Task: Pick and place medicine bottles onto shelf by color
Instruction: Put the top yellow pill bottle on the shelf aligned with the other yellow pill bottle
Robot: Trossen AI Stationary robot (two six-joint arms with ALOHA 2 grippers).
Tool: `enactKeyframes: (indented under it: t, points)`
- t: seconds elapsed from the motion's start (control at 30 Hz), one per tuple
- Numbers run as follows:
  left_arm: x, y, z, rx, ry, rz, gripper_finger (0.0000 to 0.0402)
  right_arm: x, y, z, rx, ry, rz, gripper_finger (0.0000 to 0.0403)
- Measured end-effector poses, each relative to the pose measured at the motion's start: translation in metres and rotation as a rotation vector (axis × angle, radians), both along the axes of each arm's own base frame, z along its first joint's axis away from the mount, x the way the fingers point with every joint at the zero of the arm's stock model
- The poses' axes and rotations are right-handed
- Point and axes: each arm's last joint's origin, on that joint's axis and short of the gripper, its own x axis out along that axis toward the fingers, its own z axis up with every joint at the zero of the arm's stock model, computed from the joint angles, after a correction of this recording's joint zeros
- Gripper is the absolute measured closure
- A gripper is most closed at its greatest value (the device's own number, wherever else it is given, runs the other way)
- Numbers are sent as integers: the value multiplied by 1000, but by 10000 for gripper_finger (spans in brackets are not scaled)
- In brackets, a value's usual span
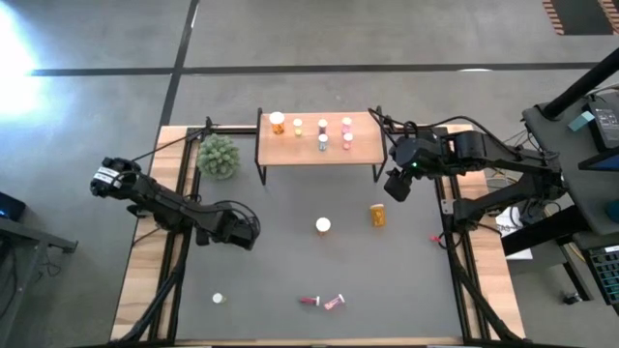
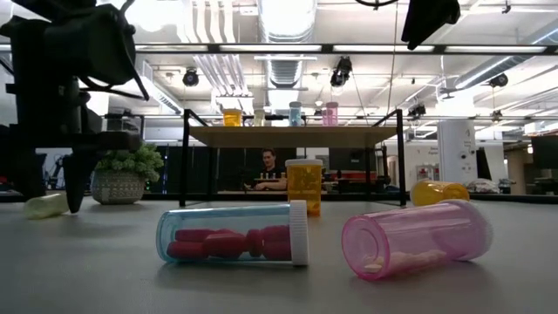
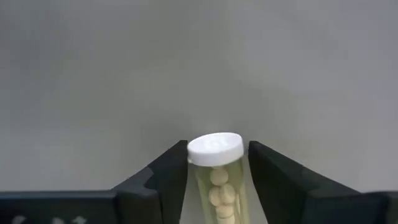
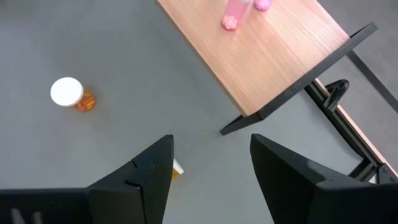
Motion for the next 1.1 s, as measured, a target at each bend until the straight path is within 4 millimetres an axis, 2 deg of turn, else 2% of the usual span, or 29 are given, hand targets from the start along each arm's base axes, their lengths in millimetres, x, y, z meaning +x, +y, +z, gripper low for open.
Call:
enactKeyframes:
  t: [0.27,0.57,0.8,1.1]
  points:
    - [3,-1,2,-6,-21,-5,322,0,0,0,1,-1,-1,200]
    - [19,-3,17,63,-130,-67,318,0,0,0,1,0,-1,200]
    - [42,-4,50,278,-262,-223,317,0,0,0,1,-1,-1,200]
    - [70,-3,98,770,-371,-392,317,0,0,0,0,0,-1,200]
